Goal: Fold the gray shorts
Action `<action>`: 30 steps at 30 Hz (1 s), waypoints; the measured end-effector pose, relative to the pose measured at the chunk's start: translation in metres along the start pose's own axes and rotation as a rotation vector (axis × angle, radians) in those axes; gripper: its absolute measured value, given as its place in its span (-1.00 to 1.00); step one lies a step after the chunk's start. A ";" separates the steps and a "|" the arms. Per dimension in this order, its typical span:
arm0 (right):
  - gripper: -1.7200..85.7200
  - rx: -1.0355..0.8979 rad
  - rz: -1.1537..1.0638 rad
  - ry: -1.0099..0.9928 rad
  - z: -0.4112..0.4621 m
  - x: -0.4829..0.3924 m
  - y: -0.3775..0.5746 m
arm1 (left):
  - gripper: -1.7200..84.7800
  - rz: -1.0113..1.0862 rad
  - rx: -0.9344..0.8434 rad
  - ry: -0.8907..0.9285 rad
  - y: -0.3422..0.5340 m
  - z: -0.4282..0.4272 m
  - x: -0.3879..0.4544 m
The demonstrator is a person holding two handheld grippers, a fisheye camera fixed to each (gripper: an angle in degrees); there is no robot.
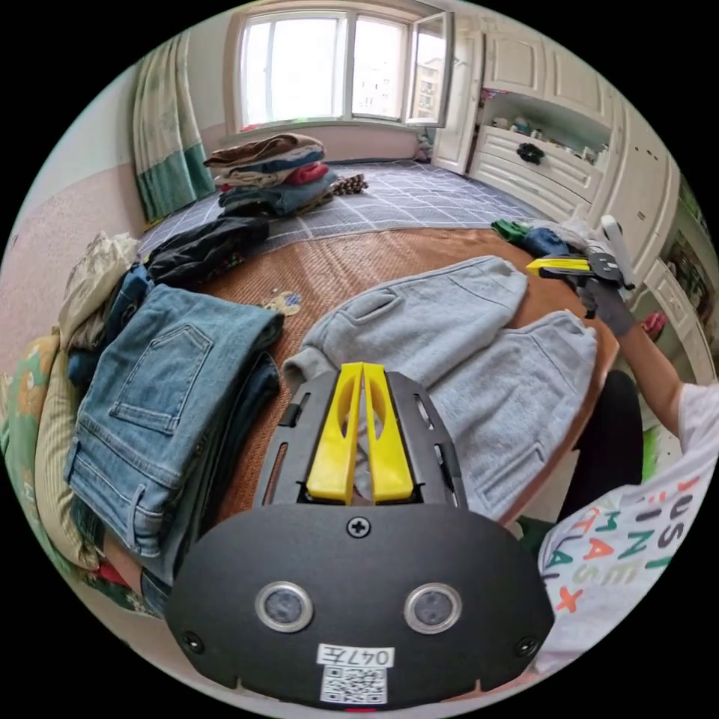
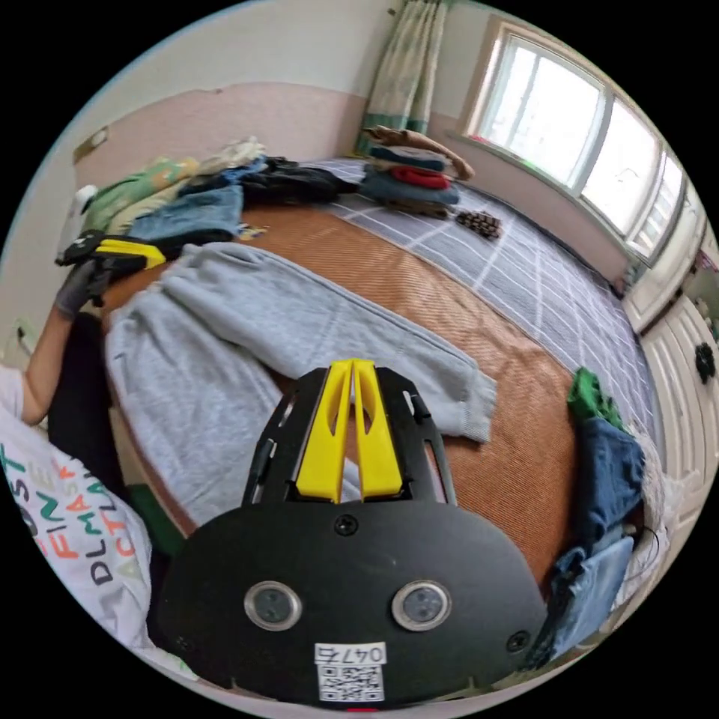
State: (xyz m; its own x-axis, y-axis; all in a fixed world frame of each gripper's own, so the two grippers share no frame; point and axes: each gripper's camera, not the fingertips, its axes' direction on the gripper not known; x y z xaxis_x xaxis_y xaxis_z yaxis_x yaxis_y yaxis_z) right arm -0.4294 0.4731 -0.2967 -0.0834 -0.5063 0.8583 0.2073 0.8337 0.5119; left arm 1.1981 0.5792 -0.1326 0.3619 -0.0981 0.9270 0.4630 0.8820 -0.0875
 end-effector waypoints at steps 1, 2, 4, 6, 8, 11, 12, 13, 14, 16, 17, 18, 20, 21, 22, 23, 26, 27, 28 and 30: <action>-0.98 0.006 -0.023 -0.039 0.000 -0.011 -0.004 | -0.98 0.037 -0.010 0.036 0.002 -0.001 0.008; -0.98 0.010 -0.076 -0.102 0.004 -0.034 -0.014 | -0.98 0.053 -0.019 0.050 0.003 0.001 0.012; -0.98 0.011 -0.153 -0.148 0.012 -0.068 -0.032 | -0.98 0.118 -0.074 0.083 0.003 0.016 0.027; -0.98 0.014 -0.222 -0.161 0.025 -0.104 -0.058 | -0.98 0.166 -0.106 0.081 0.001 0.023 0.039; -0.98 0.017 -0.242 -0.195 0.035 -0.122 -0.078 | -0.98 0.224 -0.117 0.095 0.000 0.026 0.052; -0.98 -0.019 -0.260 -0.234 0.059 -0.146 -0.109 | -0.98 0.254 -0.167 0.109 -0.002 0.036 0.060; -0.98 -0.076 -0.270 -0.155 0.078 -0.155 -0.118 | -0.98 0.233 -0.213 0.116 -0.001 0.046 0.057; -0.98 -0.114 -0.273 -0.101 0.091 -0.158 -0.122 | -0.98 0.205 -0.229 0.145 0.002 0.052 0.051; -0.98 -0.181 -0.275 -0.042 0.116 -0.160 -0.126 | -0.98 0.195 -0.224 0.161 0.003 0.053 0.048; -0.99 -0.145 -0.203 -0.094 0.127 -0.146 -0.127 | -0.98 0.170 -0.207 0.217 0.008 0.049 0.036; -0.99 -0.160 -0.155 -0.150 0.129 -0.135 -0.128 | -0.98 0.164 -0.204 0.226 0.010 0.047 0.033; -0.99 -0.181 -0.125 -0.188 0.127 -0.127 -0.127 | -0.98 0.152 -0.195 0.244 0.013 0.044 0.029; -0.99 -0.178 -0.119 -0.190 0.110 -0.124 -0.122 | -0.98 0.142 -0.186 0.262 0.018 0.036 0.022; -0.99 -0.125 -0.125 -0.159 0.089 -0.125 -0.116 | -0.98 0.139 -0.179 0.264 0.022 0.028 0.019; -0.99 -0.090 -0.131 -0.153 0.079 -0.126 -0.113 | -0.98 0.138 -0.165 0.257 0.026 0.018 0.015; -0.99 -0.030 -0.147 -0.183 0.062 -0.129 -0.108 | -0.98 0.138 -0.156 0.252 0.027 0.014 0.013; -0.98 -0.025 -0.194 -0.310 0.064 -0.145 -0.102 | -0.98 0.139 -0.155 0.246 0.032 0.004 0.005; -0.98 -0.070 -0.209 -0.288 0.081 -0.154 -0.098 | -0.98 0.138 -0.181 0.245 0.033 0.006 0.004; -0.98 -0.103 -0.216 -0.265 0.093 -0.159 -0.096 | -0.98 0.140 -0.204 0.240 0.036 0.009 0.003; -0.98 -0.195 -0.214 -0.221 0.132 -0.164 -0.077 | -0.98 0.155 -0.197 0.231 0.040 0.004 0.003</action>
State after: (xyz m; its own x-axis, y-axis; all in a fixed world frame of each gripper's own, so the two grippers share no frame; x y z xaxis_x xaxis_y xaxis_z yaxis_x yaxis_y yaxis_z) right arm -0.5608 0.5212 -0.4725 -0.3487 -0.5869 0.7307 0.3431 0.6456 0.6822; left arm 1.2143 0.6160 -0.1317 0.6030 -0.0915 0.7924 0.5274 0.7910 -0.3100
